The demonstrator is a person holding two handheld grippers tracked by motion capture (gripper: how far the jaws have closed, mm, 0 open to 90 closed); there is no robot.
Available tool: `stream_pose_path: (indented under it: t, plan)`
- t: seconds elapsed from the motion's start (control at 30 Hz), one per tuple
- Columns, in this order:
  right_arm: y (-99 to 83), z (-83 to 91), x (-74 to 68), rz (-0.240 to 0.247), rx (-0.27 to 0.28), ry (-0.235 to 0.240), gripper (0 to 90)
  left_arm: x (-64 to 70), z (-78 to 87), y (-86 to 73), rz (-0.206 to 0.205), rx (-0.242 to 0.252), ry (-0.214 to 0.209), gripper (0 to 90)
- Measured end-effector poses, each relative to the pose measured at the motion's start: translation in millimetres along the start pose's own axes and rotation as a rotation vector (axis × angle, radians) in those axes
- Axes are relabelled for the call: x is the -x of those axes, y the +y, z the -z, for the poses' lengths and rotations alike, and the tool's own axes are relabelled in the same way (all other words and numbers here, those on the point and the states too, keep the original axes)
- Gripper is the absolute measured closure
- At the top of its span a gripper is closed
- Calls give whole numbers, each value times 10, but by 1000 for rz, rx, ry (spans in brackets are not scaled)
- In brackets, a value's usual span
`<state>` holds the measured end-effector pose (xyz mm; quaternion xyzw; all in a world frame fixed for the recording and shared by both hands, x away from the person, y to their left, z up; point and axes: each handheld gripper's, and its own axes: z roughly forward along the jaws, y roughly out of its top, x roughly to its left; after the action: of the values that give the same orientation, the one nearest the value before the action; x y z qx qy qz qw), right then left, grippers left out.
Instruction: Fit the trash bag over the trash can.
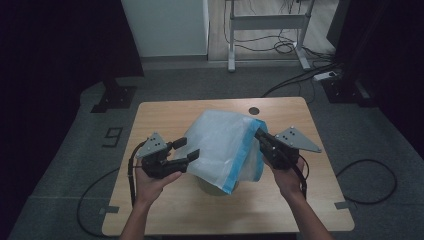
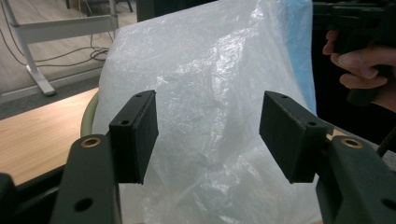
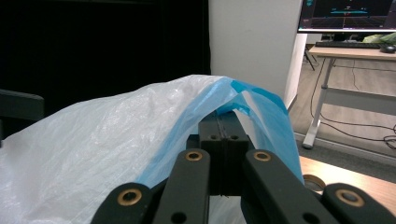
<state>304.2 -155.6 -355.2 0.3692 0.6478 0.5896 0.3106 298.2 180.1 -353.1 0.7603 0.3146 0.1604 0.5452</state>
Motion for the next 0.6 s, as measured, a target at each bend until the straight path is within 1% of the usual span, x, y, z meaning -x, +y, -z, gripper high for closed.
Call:
stream_pose_path:
  t: [0.17,0.23,0.33,0.4,0.43,0.53,0.6]
  plan:
    - [-3,-18,-19,4,1,5,894,-17,-95,21,2,-19,24,381]
    - [-3,-26,-27,4,1,7,894,-16,-126,38,1,-24,23,392]
    - [1,-36,-39,4,3,10,894,0,-188,66,-13,-44,30,419]
    - [4,-44,-49,6,7,14,894,8,-222,74,-22,-59,31,467]
    - [4,-45,-51,6,7,15,894,11,-246,78,-28,-71,25,492]
    - [5,-49,-60,8,9,19,894,13,-274,78,-31,-79,14,630]
    - [6,-49,-64,7,10,21,894,11,-296,78,-30,-94,8,682]
